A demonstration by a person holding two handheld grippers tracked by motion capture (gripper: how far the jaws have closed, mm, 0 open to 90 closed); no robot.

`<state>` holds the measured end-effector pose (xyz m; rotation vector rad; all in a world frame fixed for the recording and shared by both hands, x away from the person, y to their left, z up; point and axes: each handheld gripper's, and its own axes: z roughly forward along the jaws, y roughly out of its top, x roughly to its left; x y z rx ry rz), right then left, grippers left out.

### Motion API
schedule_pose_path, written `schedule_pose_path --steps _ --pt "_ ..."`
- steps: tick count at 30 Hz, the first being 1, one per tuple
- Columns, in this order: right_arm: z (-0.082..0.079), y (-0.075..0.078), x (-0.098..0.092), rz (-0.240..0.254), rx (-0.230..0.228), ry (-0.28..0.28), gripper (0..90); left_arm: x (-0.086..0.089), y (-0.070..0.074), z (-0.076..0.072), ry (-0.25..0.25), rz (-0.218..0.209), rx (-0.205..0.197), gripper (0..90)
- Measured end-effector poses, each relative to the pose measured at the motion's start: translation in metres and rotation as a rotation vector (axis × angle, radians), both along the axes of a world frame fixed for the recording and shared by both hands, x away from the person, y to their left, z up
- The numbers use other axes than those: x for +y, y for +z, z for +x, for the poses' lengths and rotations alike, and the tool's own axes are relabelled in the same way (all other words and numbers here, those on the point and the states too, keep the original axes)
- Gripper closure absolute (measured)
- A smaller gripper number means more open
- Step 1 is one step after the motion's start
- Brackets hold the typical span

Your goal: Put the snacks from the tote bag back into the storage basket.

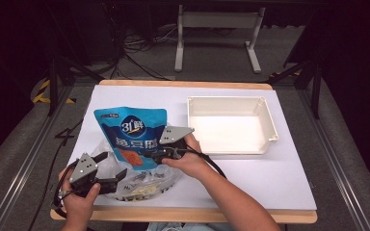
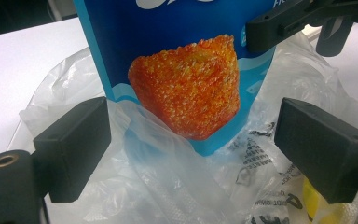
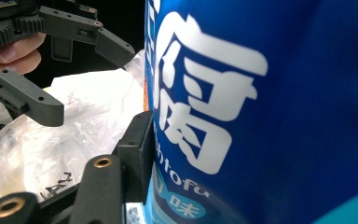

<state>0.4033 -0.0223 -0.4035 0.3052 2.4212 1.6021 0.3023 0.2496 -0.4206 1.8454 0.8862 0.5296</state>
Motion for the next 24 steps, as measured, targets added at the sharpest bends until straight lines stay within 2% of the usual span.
schedule_pose_path --steps 14,20,24 --pt "-0.0031 0.0029 0.0017 -0.021 0.016 -0.016 52.9 0.0006 -0.0003 0.0003 0.001 -0.004 -0.001 11.7" --pt "-0.0056 0.0059 0.0042 -0.044 0.008 -0.032 53.7 0.0014 -0.0009 0.001 0.003 -0.008 0.007 11.6" --pt "-0.0068 0.0066 0.0048 -0.05 -0.007 -0.03 54.2 0.0026 -0.0012 0.0018 -0.002 -0.026 0.019 11.6"
